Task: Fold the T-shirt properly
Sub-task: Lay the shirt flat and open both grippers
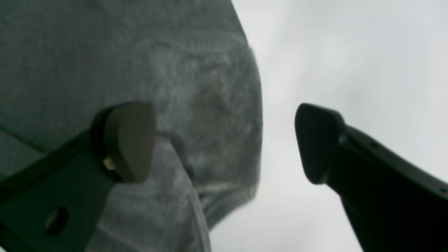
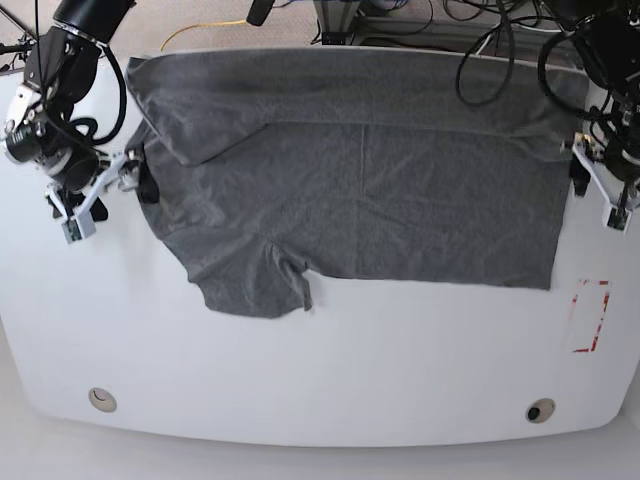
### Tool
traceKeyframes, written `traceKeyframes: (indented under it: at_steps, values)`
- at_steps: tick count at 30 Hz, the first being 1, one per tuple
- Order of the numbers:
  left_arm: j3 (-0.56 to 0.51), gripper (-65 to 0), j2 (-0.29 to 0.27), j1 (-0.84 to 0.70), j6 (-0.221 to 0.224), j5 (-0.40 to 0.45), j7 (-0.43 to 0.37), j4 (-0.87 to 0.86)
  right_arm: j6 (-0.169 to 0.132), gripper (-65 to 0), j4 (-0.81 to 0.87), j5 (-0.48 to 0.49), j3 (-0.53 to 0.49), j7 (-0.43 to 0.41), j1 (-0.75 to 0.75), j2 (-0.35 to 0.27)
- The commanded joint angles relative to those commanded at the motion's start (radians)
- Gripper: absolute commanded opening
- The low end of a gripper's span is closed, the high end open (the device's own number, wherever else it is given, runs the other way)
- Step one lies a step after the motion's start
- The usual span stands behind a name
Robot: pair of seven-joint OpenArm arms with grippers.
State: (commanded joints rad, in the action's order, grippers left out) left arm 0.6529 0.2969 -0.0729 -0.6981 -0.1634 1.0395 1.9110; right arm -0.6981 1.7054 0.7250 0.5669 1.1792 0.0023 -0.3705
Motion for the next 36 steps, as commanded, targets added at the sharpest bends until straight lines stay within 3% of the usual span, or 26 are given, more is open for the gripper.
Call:
traceKeyframes:
  at_steps: [4, 10, 18, 24, 30, 33, 36]
  values:
    - [0.0, -22.2, 0.003, 0.098, 0.0, 0.0, -0.003, -0.091, 0.0, -5.1, -0.133, -0.002, -0.043, -0.028, 0.094, -0.014]
    - [0.0, -22.2, 0.003, 0.236, 0.0, -0.002, -0.006, -0.281, 0.0, -5.2, -0.333, -0.002, -0.164, -0.137, 0.193, -0.061]
    - [-0.006, -22.2, -0.002, 0.273, 0.0, -0.002, -0.17, -0.434, 0.0, -5.2, -0.614, -0.002, -0.311, -0.318, 0.282, -0.103]
    - [-0.021, -22.2, 0.003, 0.288, 0.03, -0.002, -0.229, -0.509, 0.0, -5.2, -0.71, -0.002, -0.405, -0.404, 0.301, -0.109]
    - [-0.023, -22.2, 0.003, 0.292, 0.031, -0.002, -0.25, -0.522, 0.0, -5.7, -0.732, -0.002, -0.43, -0.416, 0.302, -0.072]
    - [-0.025, -22.1, 0.003, 0.292, 0.033, -0.002, -0.267, -0.523, 0.0, -15.4, -0.73, -0.002, -0.431, -0.416, 0.302, -0.058]
    - [-0.026, -21.8, 0.002, 0.299, 0.087, -0.002, -0.269, -0.555, 0.0, -35.2, -0.73, -0.002, -0.431, -0.414, 0.304, -0.051]
